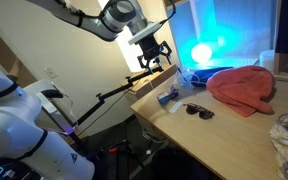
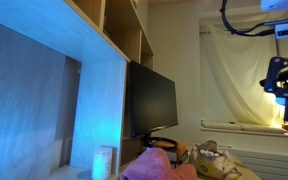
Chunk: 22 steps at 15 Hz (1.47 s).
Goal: Put the sunglasses on top of the bag.
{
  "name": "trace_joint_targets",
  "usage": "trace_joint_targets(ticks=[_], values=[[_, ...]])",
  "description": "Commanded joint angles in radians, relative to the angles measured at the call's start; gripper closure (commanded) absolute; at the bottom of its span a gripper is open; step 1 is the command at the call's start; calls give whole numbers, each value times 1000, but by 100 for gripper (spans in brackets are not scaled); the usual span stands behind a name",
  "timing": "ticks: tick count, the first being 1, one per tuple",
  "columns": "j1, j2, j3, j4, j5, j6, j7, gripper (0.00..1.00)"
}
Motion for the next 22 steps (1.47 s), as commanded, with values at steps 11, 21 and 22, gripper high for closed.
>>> trace_joint_targets(ticks=[11,21,22], values=[[-2,133,-3,33,-76,128,-264,0],[-35,349,-43,131,-69,119,-236,0],[-34,360,-43,141,-69,119,-236,0]])
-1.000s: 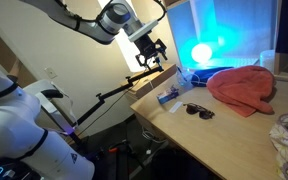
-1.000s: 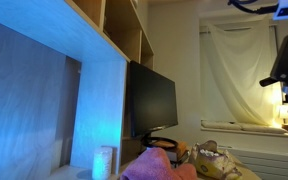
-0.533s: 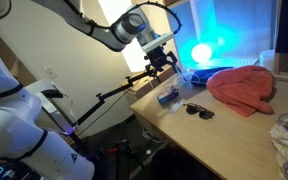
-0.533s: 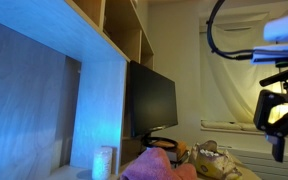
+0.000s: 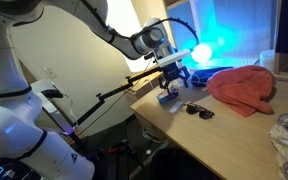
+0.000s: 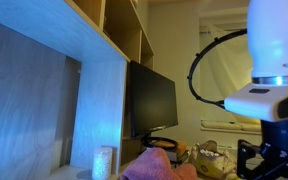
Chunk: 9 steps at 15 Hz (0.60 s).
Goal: Put the sunglasses on top of the bag.
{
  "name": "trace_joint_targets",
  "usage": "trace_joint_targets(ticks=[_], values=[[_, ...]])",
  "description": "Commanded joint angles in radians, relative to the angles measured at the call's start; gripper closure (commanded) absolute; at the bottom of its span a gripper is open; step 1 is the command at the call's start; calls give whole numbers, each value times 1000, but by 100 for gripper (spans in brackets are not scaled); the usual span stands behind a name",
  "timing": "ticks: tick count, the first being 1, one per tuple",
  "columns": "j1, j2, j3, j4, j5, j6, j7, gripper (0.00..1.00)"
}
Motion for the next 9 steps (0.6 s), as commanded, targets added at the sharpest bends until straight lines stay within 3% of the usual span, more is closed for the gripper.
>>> trace_joint_targets(ticks=[1,9], values=[[-2,4,3,6,0,-2,0,0],[-40,89,-17,82,35,-14,-24,0]])
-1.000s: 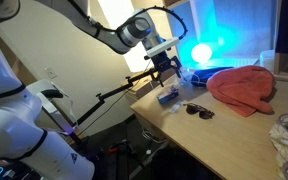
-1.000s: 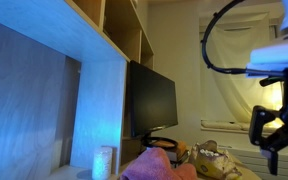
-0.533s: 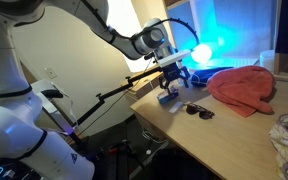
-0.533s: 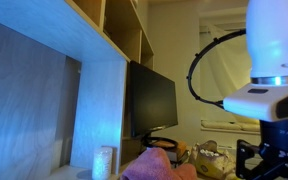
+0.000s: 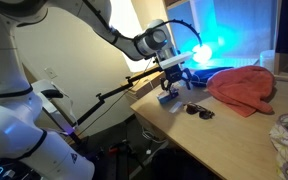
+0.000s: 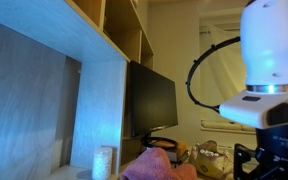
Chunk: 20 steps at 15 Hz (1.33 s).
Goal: Put the sunglasses on top of the bag.
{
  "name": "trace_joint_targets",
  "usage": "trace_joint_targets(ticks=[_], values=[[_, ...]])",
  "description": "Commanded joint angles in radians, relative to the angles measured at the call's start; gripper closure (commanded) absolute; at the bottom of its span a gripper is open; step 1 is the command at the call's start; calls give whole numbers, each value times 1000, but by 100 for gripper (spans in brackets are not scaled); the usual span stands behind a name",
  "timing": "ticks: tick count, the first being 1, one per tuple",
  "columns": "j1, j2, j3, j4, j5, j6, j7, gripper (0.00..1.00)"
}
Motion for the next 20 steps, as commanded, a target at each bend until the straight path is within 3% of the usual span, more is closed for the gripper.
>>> trace_joint_targets(ticks=[1,12,13,14,16,20], values=[[-36,81,-17,79,28,-9,-23,0],[-78,325,-27,303,60,-52,-43,0],[-77,337,-28,316,58,-56,-43,4],[-80,351,-26,331,62,-59,-45,26],[-75,364,-30,352,56,-64,-39,31],[-58,353,-40,371,39,-60,-14,63]])
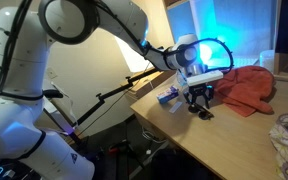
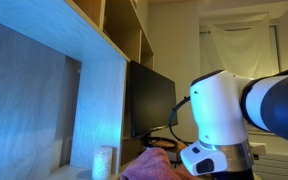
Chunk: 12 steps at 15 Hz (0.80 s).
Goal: Put the sunglasses on top of the bag.
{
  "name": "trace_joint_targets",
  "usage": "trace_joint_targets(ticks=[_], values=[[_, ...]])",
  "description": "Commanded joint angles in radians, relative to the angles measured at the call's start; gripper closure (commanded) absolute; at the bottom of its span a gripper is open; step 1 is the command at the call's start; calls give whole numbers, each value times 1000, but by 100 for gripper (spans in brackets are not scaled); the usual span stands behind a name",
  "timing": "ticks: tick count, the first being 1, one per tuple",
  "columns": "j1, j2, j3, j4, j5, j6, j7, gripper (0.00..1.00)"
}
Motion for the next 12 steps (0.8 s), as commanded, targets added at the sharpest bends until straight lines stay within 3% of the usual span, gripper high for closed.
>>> trace_joint_targets(ticks=[1,5,12], values=[[26,-11,-16,35,-5,-27,7,69],[35,-38,-16,33,-12,-11,13,99],[1,-112,-12,4,15,8,14,97]])
